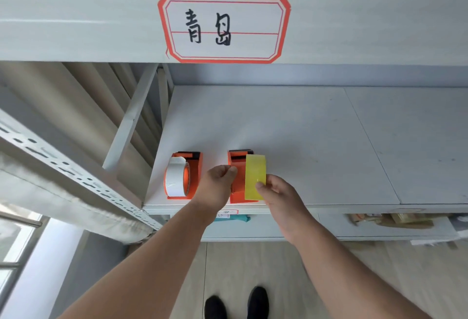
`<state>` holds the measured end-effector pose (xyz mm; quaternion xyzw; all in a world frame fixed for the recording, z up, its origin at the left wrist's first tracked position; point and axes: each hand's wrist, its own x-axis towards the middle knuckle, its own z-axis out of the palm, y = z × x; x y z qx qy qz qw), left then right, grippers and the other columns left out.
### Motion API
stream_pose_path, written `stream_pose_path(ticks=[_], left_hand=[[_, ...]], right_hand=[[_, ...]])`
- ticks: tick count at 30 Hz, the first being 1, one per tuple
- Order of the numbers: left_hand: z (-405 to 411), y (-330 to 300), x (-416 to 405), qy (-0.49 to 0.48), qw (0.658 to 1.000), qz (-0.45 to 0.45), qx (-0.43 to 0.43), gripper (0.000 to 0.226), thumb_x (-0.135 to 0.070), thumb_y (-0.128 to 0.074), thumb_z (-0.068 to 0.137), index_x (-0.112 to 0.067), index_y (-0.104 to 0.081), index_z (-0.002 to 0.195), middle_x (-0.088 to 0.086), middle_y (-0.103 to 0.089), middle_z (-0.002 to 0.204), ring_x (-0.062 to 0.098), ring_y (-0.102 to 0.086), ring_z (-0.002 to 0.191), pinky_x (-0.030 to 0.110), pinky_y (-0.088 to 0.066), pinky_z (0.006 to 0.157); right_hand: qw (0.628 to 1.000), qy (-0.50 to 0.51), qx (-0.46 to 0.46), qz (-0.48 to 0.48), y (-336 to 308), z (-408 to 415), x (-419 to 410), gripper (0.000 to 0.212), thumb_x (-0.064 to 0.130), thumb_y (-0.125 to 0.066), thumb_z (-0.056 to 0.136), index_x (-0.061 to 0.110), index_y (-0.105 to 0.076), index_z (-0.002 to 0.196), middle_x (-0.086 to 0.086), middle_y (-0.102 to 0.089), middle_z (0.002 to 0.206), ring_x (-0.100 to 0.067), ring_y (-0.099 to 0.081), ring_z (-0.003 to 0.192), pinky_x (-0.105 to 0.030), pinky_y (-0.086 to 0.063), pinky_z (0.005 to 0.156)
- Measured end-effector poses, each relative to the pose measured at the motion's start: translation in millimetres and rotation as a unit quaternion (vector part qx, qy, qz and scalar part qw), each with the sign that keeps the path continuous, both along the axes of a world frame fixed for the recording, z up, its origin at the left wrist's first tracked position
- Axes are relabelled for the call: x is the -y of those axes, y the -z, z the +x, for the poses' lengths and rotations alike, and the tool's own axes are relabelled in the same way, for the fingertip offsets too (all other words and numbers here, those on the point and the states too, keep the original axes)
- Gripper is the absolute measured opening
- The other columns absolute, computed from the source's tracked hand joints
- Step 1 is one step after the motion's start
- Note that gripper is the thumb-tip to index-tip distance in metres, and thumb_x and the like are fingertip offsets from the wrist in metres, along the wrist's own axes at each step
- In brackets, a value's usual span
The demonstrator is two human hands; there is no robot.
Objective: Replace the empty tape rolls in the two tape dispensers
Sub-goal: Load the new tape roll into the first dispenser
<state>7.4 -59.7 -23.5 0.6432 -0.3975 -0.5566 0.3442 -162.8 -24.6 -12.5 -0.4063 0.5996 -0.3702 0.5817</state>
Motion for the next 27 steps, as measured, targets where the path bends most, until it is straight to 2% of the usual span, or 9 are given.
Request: stream_pose_path(ticks=[3,6,8,11,13,15,19,24,27], left_hand=[[3.2,-7.0,-1.8,0.021,1.0,-0.006,-0.011,0.056,-0.06,-0.054,0.089,-0.009,-0.073,0.105,0.012,-0.068,0.091,0.023,-0.059,0.084,0.041,-0.048,0.081],[7.1,-4.6,-2.3,0.031,0.999,-0.006,-0.024,0.072,-0.067,-0.053,0.081,-0.003,-0.069,0.109,0.011,-0.065,0.091,0.024,-0.056,0.085,0.042,-0.045,0.082],[8.7,-4.7,-2.4,0.029,0.999,0.006,-0.04,0.068,-0.067,-0.054,0.081,-0.005,-0.07,0.104,0.009,-0.066,0.095,0.025,-0.057,0.089,0.042,-0.045,0.085],[4.8,-8.8,-5.4,0.026,0.997,0.028,-0.072,0.044,-0.046,-0.048,0.106,-0.012,-0.076,0.11,0.016,-0.078,0.111,0.035,-0.073,0.101,0.041,-0.056,0.099],[2.6,-3.6,-5.1,0.022,0.995,0.031,-0.088,0.041,-0.034,-0.043,0.112,-0.01,-0.075,0.119,0.026,-0.075,0.12,0.038,-0.074,0.108,0.05,-0.058,0.106],[1.8,-0.3,-5.0,0.009,0.994,0.035,-0.105,0.042,-0.031,-0.04,0.113,-0.007,-0.073,0.121,0.029,-0.073,0.116,0.035,-0.072,0.102,0.049,-0.059,0.103],[2.8,4.6,-4.8,-0.015,0.988,0.051,-0.142,0.048,-0.033,-0.043,0.106,0.008,-0.065,0.119,0.02,-0.067,0.099,0.031,-0.063,0.094,0.044,-0.053,0.089],[6.1,7.2,-7.0,0.011,0.987,0.039,-0.157,0.048,-0.026,-0.05,0.093,0.004,-0.069,0.124,0.025,-0.07,0.107,0.034,-0.064,0.101,0.049,-0.052,0.098],[9.4,8.1,-8.4,0.057,0.988,0.026,-0.142,0.045,-0.017,-0.059,0.081,-0.004,-0.069,0.123,0.027,-0.074,0.116,0.039,-0.068,0.104,0.054,-0.053,0.105]], right_hand=[[0.999,-0.024,-0.035,0.002,-1.8,2.8,1.3,0.032,0.042,-0.061,0.092,0.022,-0.074,0.113,0.001,-0.082,0.108,-0.023,-0.076,0.105,-0.054,-0.057,0.102],[0.997,-0.041,-0.07,-0.009,-2.2,5.0,3.0,0.024,0.035,-0.06,0.1,0.022,-0.073,0.116,0.0,-0.08,0.11,-0.022,-0.075,0.105,-0.051,-0.056,0.103],[0.995,-0.052,-0.087,-0.012,-3.7,5.2,4.5,0.022,0.028,-0.058,0.105,0.021,-0.072,0.121,0.0,-0.079,0.113,-0.02,-0.074,0.106,-0.047,-0.056,0.103],[0.991,-0.085,-0.106,-0.007,-8.6,5.9,6.5,0.025,0.035,-0.055,0.105,0.029,-0.07,0.124,0.002,-0.078,0.118,-0.019,-0.075,0.108,-0.048,-0.057,0.103],[0.987,-0.115,-0.113,-0.001,-5.0,6.1,9.2,0.025,0.045,-0.05,0.102,0.041,-0.069,0.118,0.004,-0.078,0.121,-0.02,-0.074,0.113,-0.052,-0.056,0.104],[0.981,-0.146,-0.125,-0.006,-1.5,8.0,10.6,0.026,0.041,-0.043,0.107,0.048,-0.065,0.119,0.002,-0.075,0.126,-0.021,-0.071,0.117,-0.05,-0.054,0.107],[0.966,-0.191,-0.169,-0.032,-1.2,15.3,6.8,0.042,0.027,-0.034,0.113,0.035,-0.049,0.152,0.001,-0.068,0.137,-0.021,-0.065,0.121,-0.028,-0.051,0.1],[0.952,-0.191,-0.229,-0.065,6.8,13.4,8.6,0.043,0.031,-0.046,0.107,0.036,-0.048,0.15,0.0,-0.067,0.136,-0.022,-0.065,0.121,-0.04,-0.054,0.103],[0.922,-0.161,-0.322,-0.143,-1.8,10.0,12.9,0.063,0.034,-0.063,0.098,0.031,-0.04,0.157,0.003,-0.055,0.149,-0.017,-0.059,0.129,-0.04,-0.051,0.108]])
